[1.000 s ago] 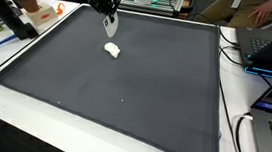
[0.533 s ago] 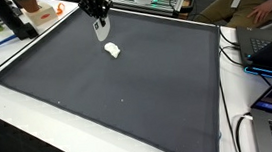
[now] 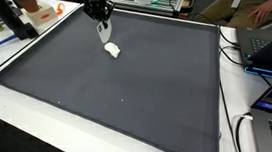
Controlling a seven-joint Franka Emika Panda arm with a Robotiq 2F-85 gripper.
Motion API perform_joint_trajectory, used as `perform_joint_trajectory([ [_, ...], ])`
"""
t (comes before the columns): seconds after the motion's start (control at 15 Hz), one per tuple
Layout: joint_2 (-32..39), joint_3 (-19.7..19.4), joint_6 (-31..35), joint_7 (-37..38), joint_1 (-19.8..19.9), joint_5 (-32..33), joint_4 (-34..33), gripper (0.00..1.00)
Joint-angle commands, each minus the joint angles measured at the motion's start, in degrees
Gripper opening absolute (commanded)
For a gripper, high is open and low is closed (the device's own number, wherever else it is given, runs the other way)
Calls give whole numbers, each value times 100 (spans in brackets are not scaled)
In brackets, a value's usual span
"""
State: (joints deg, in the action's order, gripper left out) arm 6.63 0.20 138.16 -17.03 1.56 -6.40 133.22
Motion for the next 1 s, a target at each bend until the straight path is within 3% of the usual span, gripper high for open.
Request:
perform_joint_trajectory([
  [0.0, 37, 29, 343, 21, -21, 141, 205, 1],
  [0.6, 286, 109, 527, -23, -24, 158, 249, 1],
  [0.93, 580, 99, 312, 219, -133, 687, 202, 1],
])
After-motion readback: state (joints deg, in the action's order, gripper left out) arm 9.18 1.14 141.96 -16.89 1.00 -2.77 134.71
